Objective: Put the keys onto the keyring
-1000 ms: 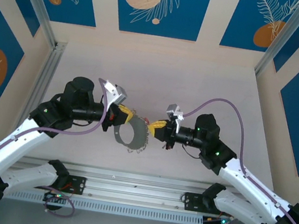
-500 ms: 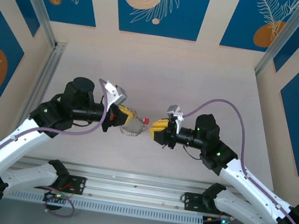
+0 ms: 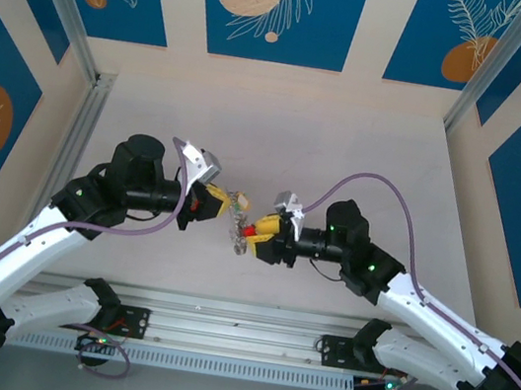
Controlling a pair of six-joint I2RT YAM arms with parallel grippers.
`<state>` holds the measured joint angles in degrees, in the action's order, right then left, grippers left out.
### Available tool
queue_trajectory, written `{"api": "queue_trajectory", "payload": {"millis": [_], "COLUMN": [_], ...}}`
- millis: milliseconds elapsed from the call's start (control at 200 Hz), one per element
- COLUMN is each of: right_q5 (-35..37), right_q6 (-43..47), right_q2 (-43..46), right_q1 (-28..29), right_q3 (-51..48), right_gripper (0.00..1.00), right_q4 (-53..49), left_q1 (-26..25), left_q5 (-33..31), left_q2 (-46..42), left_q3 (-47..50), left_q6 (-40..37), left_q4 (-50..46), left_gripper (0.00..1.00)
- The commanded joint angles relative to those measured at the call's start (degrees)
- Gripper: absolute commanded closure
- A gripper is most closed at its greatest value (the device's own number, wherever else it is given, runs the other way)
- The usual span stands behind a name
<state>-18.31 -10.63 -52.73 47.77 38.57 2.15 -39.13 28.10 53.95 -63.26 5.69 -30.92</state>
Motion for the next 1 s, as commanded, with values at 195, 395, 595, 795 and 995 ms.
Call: {"api": "queue_trajectory", "payload": {"millis": [195, 395, 595, 795, 995], "right_q5": [7.84, 6.52, 7.95, 6.81, 6.09], "right_q6": [2.39, 1.93, -0.12, -3.28, -4.87], "right_q2": [2.03, 0.2, 1.68, 5.13, 8.91], "right_q1": [1.41, 1.37, 0.44, -1.24, -4.26], "right_q3": [1.6, 2.26, 0.47, -3.92, -6.89], "right_gripper": [0.6, 0.6, 0.55, 0.55, 0.54], "right_q4": [-3.96, -2.97, -2.74, -4.73, -5.47], "left_q1": [-0.4, -0.41, -0.49, -0.77, -1.09], "left_q5": [2.0, 1.38, -3.58, -7.91, -13.2], "left_q2": [-0.85, -0.55, 1.75, 2.8, 6.14], "left_q3": [-3.04, -3.35, -2.19, 1.72, 1.24], "left_q6": [0.49, 0.57, 0.31, 1.54, 2.09], "left_q4": [1.21, 0.65, -3.33, -6.15, -14.7], "left_gripper": [1.0, 1.0, 1.0, 1.0, 1.0]}}
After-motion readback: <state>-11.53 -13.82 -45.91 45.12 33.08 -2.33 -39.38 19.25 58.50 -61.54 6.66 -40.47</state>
